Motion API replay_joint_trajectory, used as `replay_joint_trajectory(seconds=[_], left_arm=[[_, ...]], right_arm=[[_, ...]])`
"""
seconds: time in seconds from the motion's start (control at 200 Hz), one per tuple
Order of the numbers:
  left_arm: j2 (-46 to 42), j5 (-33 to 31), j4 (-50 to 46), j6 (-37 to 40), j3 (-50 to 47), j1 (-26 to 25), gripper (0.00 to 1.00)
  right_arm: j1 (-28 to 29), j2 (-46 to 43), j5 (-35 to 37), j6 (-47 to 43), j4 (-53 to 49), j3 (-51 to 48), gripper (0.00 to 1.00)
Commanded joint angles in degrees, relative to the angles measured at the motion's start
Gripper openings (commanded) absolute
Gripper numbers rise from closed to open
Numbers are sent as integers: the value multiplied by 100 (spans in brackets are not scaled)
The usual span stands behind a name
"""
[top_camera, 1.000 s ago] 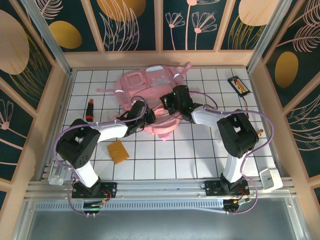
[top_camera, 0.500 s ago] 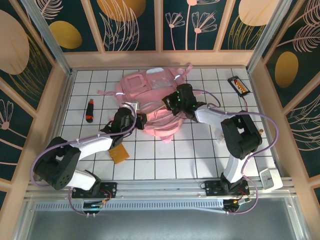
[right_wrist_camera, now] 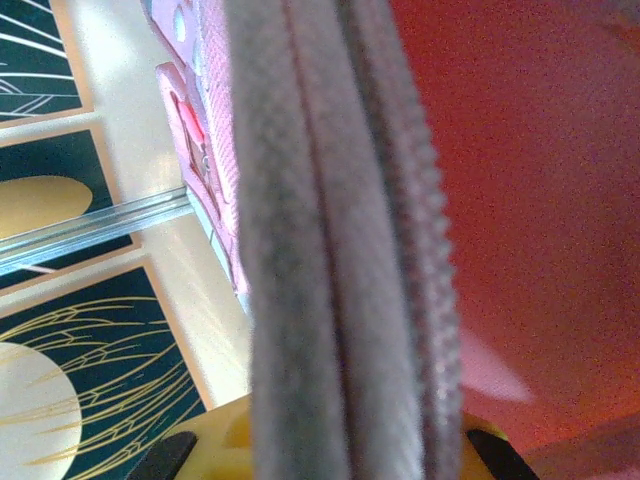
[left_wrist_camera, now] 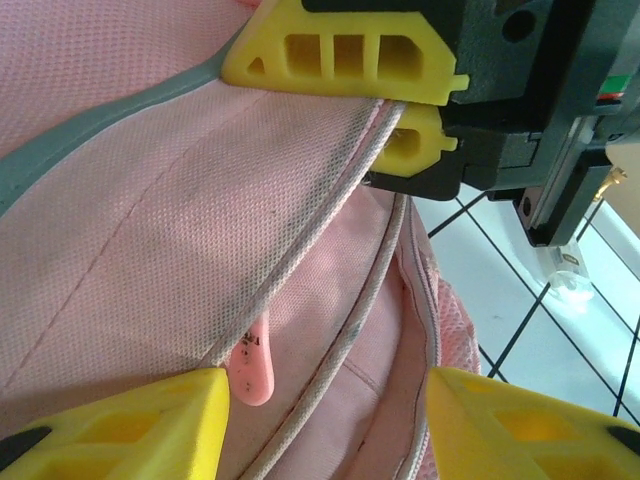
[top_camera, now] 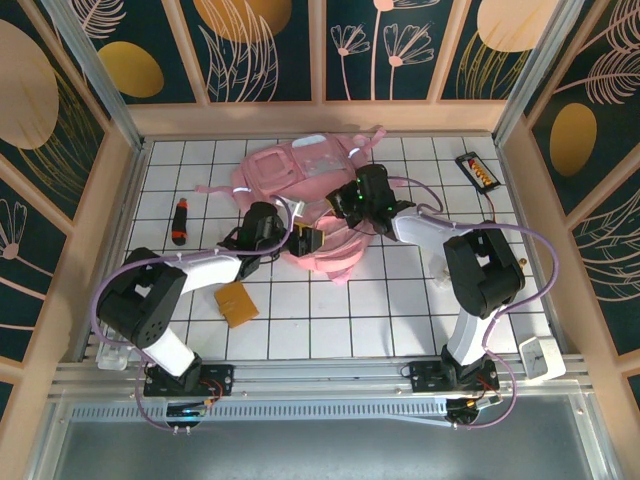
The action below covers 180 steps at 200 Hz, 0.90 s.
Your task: Pack the student bag
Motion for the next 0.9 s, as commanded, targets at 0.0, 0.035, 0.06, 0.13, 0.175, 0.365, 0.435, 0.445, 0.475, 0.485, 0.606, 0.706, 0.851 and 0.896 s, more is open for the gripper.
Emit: replay_joint_trajectory(seconds=[0.0, 0.035, 0.06, 0.13, 0.175, 0.365, 0.435, 0.445, 0.475, 0.485, 0.606, 0.706, 0.851, 0.896], left_arm=[[273, -237, -368, -24, 435, 9, 52], [317, -217, -426, -36, 486, 0, 49], [313, -207, -429, -39, 500, -22, 47], [181, -371, -374, -13, 427, -178, 48], [106, -484, -394, -8, 378, -280, 48], [187, -778, -502, -481, 391, -437, 45], [198, -1294, -659, -767, 410, -440, 44], [202, -1370, -698, -793, 417, -440, 44], [202, -1640, -847, -887, 458, -434, 47], [206, -1729, -898, -926, 479, -439, 48], [333, -2244, -1302, -1041, 768, -440, 51], [690, -2435, -1655, -1120, 1124, -438, 50], [949, -3036, -2010, -1418, 1195, -423, 37], [933, -3228, -2088, -1455, 1195, -414, 37]], right_arm=[[103, -119, -542, 77, 57, 246, 0], [101, -122, -534, 119, 31, 250, 0], [104, -121, -526, 159, 10, 250, 0], [98, -99, -499, 261, -53, 289, 0], [104, -98, -474, 311, -68, 316, 0], [193, -108, -271, 346, -170, 493, 0], [206, -83, -294, 382, -182, 535, 0], [210, -75, -302, 399, -180, 539, 0], [211, -73, -321, 423, -162, 540, 0], [215, -77, -329, 431, -150, 540, 0], [252, -106, -324, 435, -141, 542, 0], [288, -148, -322, 477, -123, 523, 0], [313, -253, -298, 509, -119, 501, 0], [314, -291, -258, 487, -160, 485, 0]])
